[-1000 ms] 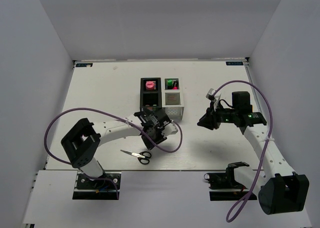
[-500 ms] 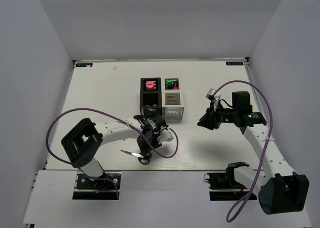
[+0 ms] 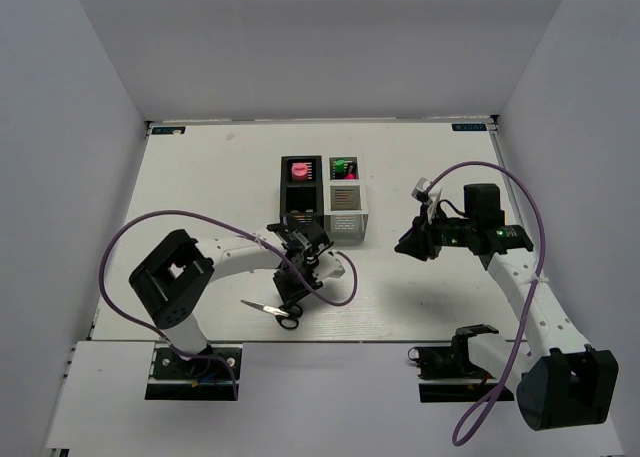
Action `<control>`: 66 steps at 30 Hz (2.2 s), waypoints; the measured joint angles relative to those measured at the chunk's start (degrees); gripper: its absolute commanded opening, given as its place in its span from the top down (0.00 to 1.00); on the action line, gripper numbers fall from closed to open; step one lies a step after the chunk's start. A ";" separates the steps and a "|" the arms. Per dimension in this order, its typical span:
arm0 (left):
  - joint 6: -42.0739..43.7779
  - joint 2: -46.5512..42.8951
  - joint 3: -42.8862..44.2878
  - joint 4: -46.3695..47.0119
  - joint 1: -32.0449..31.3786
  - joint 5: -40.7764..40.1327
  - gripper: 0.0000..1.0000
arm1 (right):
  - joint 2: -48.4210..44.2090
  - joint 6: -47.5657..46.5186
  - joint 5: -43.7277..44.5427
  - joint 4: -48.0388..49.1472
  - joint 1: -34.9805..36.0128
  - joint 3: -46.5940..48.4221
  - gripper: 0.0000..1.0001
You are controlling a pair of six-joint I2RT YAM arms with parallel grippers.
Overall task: Sort the stationery into containers
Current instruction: Pick up the scissors from the corner of the board, then place the scissors in the storage box.
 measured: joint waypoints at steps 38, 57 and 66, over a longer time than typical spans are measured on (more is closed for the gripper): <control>-11.06 -6.47 6.71 6.03 2.34 -2.89 1.00 | -1.40 -1.55 -0.02 -0.68 -0.28 -0.55 0.46; -53.62 -7.02 14.73 63.01 22.77 11.26 1.00 | -1.75 -1.86 -0.04 -0.70 -0.31 -0.92 0.93; -60.02 1.60 12.87 77.61 22.29 10.03 1.00 | -1.73 -2.10 -0.04 -0.76 -0.31 -1.44 0.92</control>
